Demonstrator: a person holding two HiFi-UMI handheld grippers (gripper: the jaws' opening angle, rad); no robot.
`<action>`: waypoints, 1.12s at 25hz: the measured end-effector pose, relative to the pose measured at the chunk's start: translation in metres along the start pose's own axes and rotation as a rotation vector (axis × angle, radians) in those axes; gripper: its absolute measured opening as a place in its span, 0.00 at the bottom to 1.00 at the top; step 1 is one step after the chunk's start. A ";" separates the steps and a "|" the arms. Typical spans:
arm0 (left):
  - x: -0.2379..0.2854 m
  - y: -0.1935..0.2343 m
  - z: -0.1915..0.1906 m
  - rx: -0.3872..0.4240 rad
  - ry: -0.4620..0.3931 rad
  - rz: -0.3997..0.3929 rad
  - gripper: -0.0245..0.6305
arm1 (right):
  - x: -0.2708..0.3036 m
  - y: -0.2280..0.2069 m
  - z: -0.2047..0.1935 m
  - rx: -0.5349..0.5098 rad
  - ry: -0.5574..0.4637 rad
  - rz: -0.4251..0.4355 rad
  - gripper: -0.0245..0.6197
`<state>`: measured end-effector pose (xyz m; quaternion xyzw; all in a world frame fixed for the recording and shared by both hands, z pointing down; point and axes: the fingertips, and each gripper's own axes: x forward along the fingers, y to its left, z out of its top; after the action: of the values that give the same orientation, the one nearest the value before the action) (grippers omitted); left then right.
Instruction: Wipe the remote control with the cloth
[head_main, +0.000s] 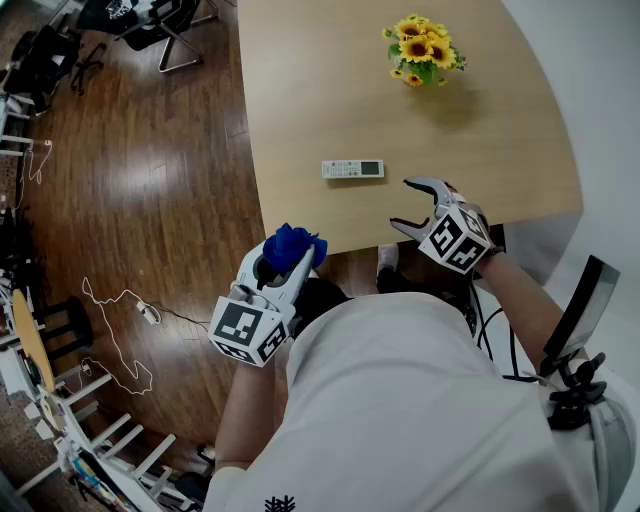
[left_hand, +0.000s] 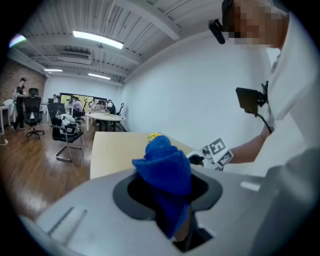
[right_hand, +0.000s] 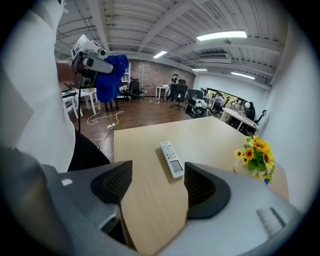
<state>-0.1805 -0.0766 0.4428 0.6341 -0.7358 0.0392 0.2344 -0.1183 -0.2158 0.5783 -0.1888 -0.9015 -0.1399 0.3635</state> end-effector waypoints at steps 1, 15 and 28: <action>0.000 0.003 0.002 -0.006 0.004 -0.004 0.26 | 0.006 -0.002 0.005 -0.018 0.000 0.012 0.55; 0.001 0.046 0.018 0.015 0.071 -0.015 0.26 | 0.139 -0.038 0.002 -0.130 0.075 0.166 0.55; -0.012 0.070 -0.001 -0.038 0.103 0.055 0.26 | 0.179 -0.038 -0.026 -0.121 0.119 0.346 0.45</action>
<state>-0.2455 -0.0519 0.4557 0.6064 -0.7405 0.0642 0.2825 -0.2379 -0.2168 0.7188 -0.3538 -0.8226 -0.1400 0.4226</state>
